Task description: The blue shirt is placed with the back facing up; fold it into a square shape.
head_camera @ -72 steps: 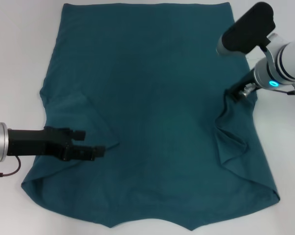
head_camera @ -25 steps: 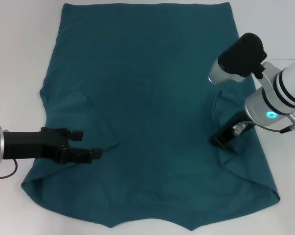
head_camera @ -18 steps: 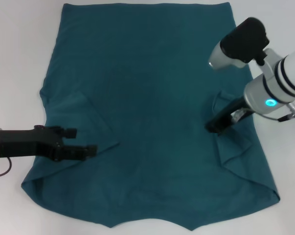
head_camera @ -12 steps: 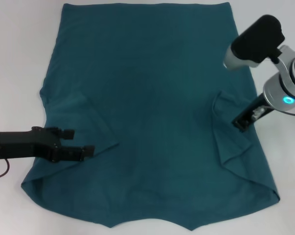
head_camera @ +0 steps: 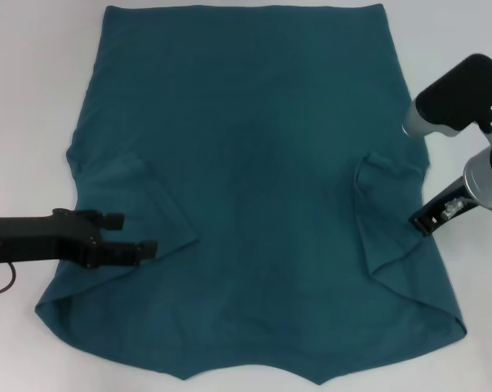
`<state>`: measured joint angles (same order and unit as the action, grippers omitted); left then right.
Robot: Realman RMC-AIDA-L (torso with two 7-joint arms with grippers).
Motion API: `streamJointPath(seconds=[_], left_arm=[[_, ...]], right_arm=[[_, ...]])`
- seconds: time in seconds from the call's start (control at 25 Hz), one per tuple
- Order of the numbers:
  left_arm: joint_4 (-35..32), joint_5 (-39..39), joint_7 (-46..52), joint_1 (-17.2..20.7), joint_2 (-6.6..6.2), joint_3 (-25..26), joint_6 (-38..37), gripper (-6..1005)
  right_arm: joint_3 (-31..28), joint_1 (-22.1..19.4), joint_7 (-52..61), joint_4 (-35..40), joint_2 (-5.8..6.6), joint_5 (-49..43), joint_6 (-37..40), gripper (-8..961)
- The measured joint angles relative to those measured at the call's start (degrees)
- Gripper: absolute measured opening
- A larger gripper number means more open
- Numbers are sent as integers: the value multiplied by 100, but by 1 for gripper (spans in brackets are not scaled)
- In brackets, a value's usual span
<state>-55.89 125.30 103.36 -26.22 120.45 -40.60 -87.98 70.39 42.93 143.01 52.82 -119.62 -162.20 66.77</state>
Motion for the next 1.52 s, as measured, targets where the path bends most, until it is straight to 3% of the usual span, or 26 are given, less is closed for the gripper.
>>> streamJointPath(seconds=[0.24, 0.92, 1.08, 1.4, 1.52], left_arm=[[-14, 0, 4, -20, 13, 0, 0, 946], [-19, -23, 0, 12, 13, -1, 0, 946], [-18, -23, 0, 12, 13, 0, 0, 946], [-18, -5, 0, 27, 22, -1, 0, 946], [-18, 0, 0, 32, 24, 0, 0, 946]], right_arm=[[-53, 36, -213, -360, -13, 238, -143, 43], [-70, 69, -842, -431, -22, 1611, 152, 67], [-54, 77, -800, -331, -16, 1626, 175, 73], [197, 19, -215, 226, -50, 794, 390, 84], [222, -132, -148, 654, -47, 797, 520, 199]])
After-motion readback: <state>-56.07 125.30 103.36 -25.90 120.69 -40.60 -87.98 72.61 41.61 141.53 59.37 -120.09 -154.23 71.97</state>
